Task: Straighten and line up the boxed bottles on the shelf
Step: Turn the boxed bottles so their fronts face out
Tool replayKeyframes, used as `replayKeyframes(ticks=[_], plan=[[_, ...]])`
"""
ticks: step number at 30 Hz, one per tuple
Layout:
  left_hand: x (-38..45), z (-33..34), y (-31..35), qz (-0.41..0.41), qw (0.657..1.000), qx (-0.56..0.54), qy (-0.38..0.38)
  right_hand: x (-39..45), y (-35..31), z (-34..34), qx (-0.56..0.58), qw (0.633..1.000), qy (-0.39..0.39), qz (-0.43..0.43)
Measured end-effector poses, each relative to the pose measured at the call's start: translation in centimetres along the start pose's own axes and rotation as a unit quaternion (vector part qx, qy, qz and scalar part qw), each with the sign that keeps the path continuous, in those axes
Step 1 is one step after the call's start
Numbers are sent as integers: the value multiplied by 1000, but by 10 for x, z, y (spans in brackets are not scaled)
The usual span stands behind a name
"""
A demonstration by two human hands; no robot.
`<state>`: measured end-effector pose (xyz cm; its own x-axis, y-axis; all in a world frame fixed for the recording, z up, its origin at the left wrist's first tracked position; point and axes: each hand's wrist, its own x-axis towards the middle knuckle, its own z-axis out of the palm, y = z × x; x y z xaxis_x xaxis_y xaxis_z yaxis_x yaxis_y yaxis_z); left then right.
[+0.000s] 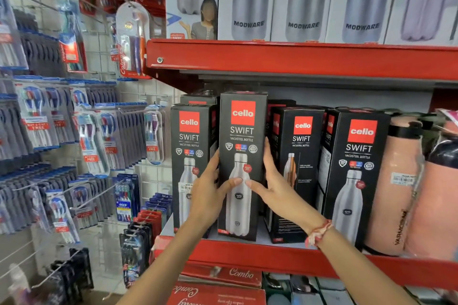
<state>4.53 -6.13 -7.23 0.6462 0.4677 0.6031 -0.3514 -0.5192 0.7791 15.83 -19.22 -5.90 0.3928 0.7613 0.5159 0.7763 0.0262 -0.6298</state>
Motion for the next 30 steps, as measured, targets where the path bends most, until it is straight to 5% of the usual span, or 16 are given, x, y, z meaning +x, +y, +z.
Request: replayKeyframes(ticks=[13, 18, 20, 25, 30], plan=[[-3, 14, -25, -36, 993, 107, 26, -1, 14, 18, -62, 996, 66, 24], [-9, 13, -27, -50, 987, 145, 48, -28, -2, 13, -189, 921, 333, -74], [-15, 14, -22, -20, 987, 134, 81, -35, 0, 13, -251, 881, 400, -39], [-25, 26, 1, 86, 971, 165, 150, -35, 11, 16, -213, 901, 319, 203], [-31, 35, 18, 76, 984, 114, 111, -39, 12, 7, -165, 913, 332, 169]])
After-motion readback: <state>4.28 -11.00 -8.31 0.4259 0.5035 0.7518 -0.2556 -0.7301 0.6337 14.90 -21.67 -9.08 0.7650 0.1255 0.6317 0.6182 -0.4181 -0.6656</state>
